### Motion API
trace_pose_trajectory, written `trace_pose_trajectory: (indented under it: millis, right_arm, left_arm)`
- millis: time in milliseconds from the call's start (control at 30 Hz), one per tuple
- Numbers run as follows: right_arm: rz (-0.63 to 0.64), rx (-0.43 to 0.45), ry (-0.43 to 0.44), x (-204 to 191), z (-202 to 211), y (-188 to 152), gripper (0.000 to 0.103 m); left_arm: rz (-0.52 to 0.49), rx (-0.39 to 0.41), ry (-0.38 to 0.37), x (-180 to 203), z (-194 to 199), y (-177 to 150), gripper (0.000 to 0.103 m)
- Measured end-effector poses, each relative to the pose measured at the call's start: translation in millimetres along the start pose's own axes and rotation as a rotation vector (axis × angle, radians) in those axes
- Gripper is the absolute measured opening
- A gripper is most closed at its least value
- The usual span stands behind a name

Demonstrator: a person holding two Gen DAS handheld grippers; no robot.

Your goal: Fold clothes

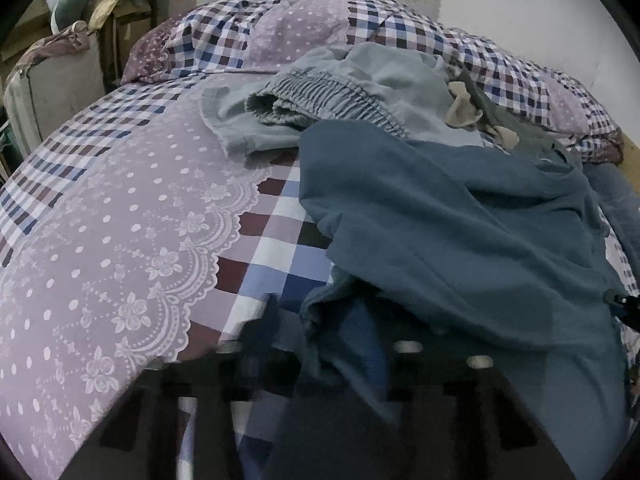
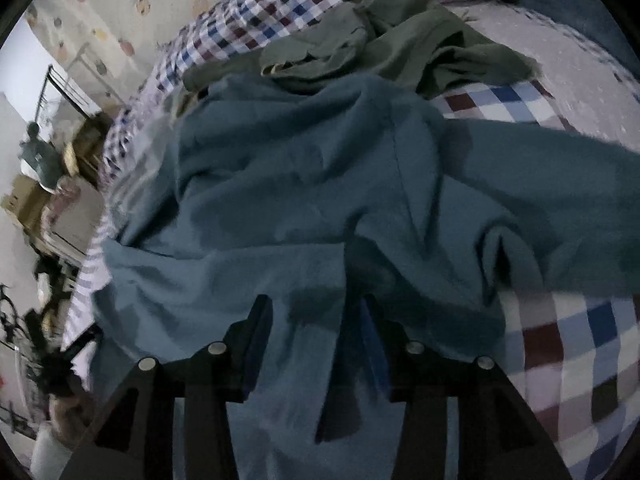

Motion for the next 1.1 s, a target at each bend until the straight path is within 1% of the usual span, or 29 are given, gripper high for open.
trace_pose_trajectory:
  millis: [33,67,133,200,233,267,333,433,567,600,667,700,733,767,800,833,867,900,933,1033,1067,1100]
  right_arm:
    - [0.009,0.002,-0.006,-2,-3,1,0.047]
    - [0.031,0.006,-0.017,-6,-4,2,0.036]
    - [0.105,0.031,-0.061,-18,0,2,0.003]
    - [0.149,0.071,-0.090,-26,10,5,0.002]
    - [0.147,0.106,-0.096,-26,20,8,0.002]
    - [0.132,0.142,-0.102,-24,31,13,0.002]
    - [0.093,0.161,-0.136,-12,40,19,0.002]
    - [0.028,0.161,-0.208,13,44,28,0.002]
    - [0.044,0.048,-0.266,26,16,19,0.004]
    - [0.047,0.033,-0.284,27,12,18,0.005]
    - [0.051,0.007,-0.320,28,7,16,0.011]
    - [0.044,0.010,-0.339,29,10,17,0.014]
    - [0.037,0.015,-0.359,29,14,18,0.018]
    - [0.036,0.031,-0.382,27,21,19,0.021]
    - [0.040,0.050,-0.405,25,29,21,0.023]
    - [0.051,0.082,-0.435,21,40,22,0.025]
    - [0.065,0.116,-0.444,13,51,26,0.031]
    - [0.082,0.143,-0.444,3,60,29,0.036]
    - [0.110,0.147,-0.406,-17,62,34,0.041]
    - [0.195,0.157,-0.293,-76,69,46,0.043]
    - [0.222,0.160,-0.255,-96,72,50,0.045]
    - [0.250,0.163,-0.217,-116,74,54,0.045]
  left_arm:
    - [0.013,0.001,-0.001,-3,0,0,0.006]
    - [0.024,0.013,-0.006,-6,1,1,0.006]
    - [0.053,0.057,-0.012,-13,9,4,0.006]
    - [0.078,0.115,-0.025,-18,22,10,0.005]
    - [0.079,0.129,-0.025,-20,26,12,0.005]
    - [0.071,0.124,-0.014,-20,25,11,0.005]
    - [0.054,0.114,0.006,-22,23,9,0.005]
    - [0.068,0.058,0.023,-27,12,2,0.005]
    - [0.095,0.032,-0.004,-30,12,0,0.008]
    - [0.100,0.025,-0.013,-30,12,-2,0.008]
    - [0.108,0.019,-0.035,-31,13,-3,0.012]
    - [0.103,0.021,-0.040,-30,14,-3,0.016]
    - [0.091,0.027,-0.043,-28,16,-2,0.024]
    - [0.072,0.037,-0.048,-26,19,-1,0.038]
    - [0.054,0.047,-0.052,-24,21,1,0.047]
    - [0.035,0.057,-0.057,-22,24,3,0.061]
    - [0.014,0.064,-0.062,-19,26,4,0.066]
    - [-0.011,0.067,-0.067,-15,27,5,0.066]
    - [-0.039,0.071,-0.069,-11,28,6,0.066]
    - [-0.129,0.078,-0.076,5,29,7,0.066]
    - [-0.144,0.077,-0.092,10,28,8,0.066]
    - [-0.137,0.074,-0.110,12,27,9,0.066]
Point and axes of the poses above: each gripper's, at about its wrist camera, not at the fingertips, and z roughly against the way its jaws point, x to its right, y to its top, the point moved 6 cm from there along -z, roughly the way its jaws point, and after that the axes turned 10 degrees about -y, right-handed, at the moved point
